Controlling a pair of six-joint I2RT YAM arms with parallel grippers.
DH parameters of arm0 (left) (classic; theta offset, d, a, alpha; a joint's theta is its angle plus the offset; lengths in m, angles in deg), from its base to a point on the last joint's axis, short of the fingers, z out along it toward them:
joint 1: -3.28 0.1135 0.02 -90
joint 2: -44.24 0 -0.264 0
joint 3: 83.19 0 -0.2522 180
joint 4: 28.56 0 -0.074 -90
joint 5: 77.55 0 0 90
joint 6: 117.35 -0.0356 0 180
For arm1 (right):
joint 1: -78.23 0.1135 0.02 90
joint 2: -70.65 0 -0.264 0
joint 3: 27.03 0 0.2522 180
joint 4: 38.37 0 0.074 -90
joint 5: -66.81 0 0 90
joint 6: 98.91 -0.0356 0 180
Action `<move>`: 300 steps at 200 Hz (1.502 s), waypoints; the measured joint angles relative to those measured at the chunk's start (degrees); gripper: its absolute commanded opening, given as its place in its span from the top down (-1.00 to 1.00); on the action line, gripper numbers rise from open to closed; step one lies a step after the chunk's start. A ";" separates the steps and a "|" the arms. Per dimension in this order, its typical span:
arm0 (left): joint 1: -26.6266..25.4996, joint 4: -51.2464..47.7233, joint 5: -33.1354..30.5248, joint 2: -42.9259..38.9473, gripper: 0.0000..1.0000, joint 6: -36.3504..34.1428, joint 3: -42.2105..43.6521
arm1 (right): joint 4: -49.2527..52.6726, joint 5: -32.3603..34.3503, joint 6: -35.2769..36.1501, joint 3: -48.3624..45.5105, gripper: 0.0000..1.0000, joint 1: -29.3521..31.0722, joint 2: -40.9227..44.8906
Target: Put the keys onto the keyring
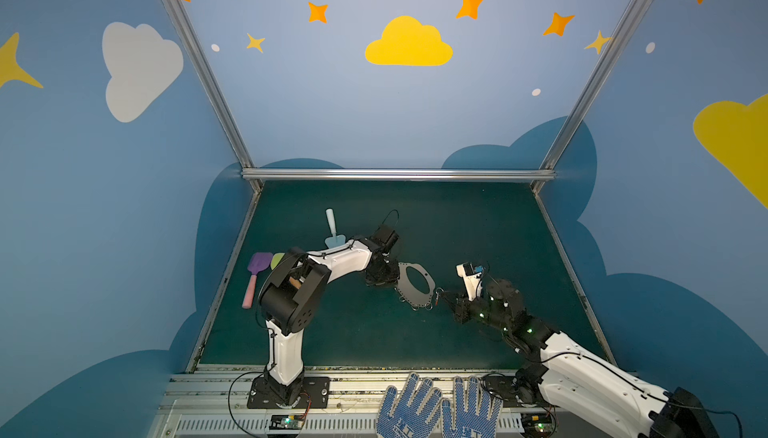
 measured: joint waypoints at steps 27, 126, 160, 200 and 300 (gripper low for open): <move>-0.04 0.00 0.87 0.00 0.60 -0.15 0.07 | 0.00 -0.04 -0.20 -0.02 1.00 0.00 0.00; -0.15 2.58 5.11 -1.20 0.92 2.12 2.86 | -1.46 -2.40 -0.52 -0.02 1.00 0.07 -3.93; -0.15 5.33 5.66 -3.58 0.92 5.40 5.81 | -3.87 -4.24 -0.66 0.02 1.00 1.29 -9.79; -0.17 12.46 5.27 -6.71 0.92 11.21 8.94 | -8.92 -5.18 -2.80 1.53 1.00 2.43 -17.42; -0.42 23.52 2.19 -9.01 0.92 19.71 13.53 | -13.20 -5.16 -12.44 12.79 1.00 3.37 -37.35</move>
